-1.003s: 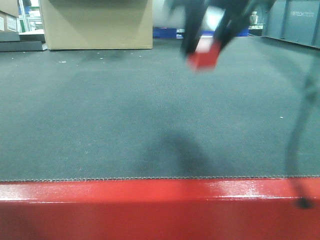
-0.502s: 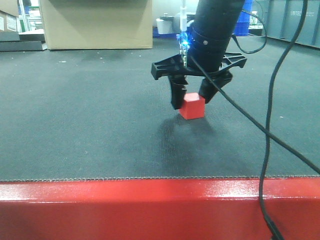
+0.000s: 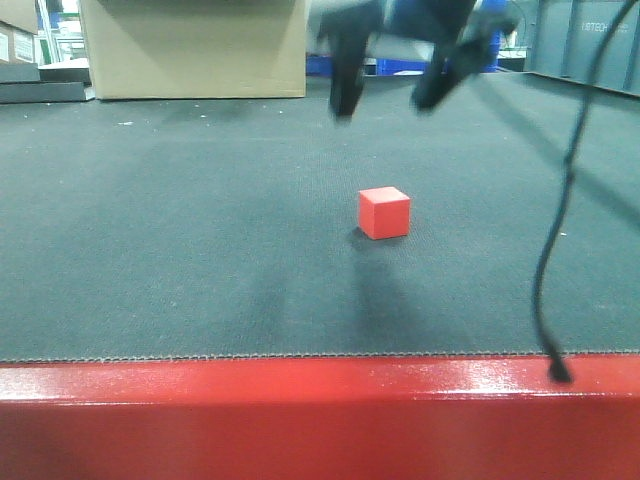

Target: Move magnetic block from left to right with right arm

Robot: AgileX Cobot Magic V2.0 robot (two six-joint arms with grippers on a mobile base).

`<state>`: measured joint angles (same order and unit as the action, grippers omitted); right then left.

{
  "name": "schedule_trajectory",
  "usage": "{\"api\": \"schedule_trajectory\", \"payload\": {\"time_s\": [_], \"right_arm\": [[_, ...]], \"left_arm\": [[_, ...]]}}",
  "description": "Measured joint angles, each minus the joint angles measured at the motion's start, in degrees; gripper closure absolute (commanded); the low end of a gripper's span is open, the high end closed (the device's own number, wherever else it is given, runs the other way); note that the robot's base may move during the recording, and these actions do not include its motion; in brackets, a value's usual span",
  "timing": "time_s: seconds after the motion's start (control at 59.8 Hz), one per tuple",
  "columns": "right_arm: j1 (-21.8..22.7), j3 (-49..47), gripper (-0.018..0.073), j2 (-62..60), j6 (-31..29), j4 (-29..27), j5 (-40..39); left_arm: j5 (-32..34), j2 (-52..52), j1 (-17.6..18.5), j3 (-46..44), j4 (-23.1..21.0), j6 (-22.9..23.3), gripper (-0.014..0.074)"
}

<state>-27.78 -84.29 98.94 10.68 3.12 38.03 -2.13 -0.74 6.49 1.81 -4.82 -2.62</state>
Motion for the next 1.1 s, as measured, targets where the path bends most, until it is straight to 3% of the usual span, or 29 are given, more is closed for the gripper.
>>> {"api": "schedule_trajectory", "payload": {"time_s": [0.151,0.318,0.769,1.104], "right_arm": [[0.0,7.9,0.0311,-9.1,0.0,0.0,-3.6],[0.0,18.8,0.0436,-20.1,0.0,0.0,-8.0],[0.0,46.1,0.0474,-50.5,0.0,0.0,-16.3],[0.0,49.6,0.0474,-62.5,0.0,0.0,-12.8]], "left_arm": [[0.0,0.0,0.0,0.0,0.0,0.0,0.0713],[0.0,0.0,0.0,0.0,0.0,0.0,0.0713],[0.0,0.0,0.0,0.0,0.0,0.0,0.0713],[0.0,0.0,0.0,0.0,0.0,0.0,0.0713]]}}
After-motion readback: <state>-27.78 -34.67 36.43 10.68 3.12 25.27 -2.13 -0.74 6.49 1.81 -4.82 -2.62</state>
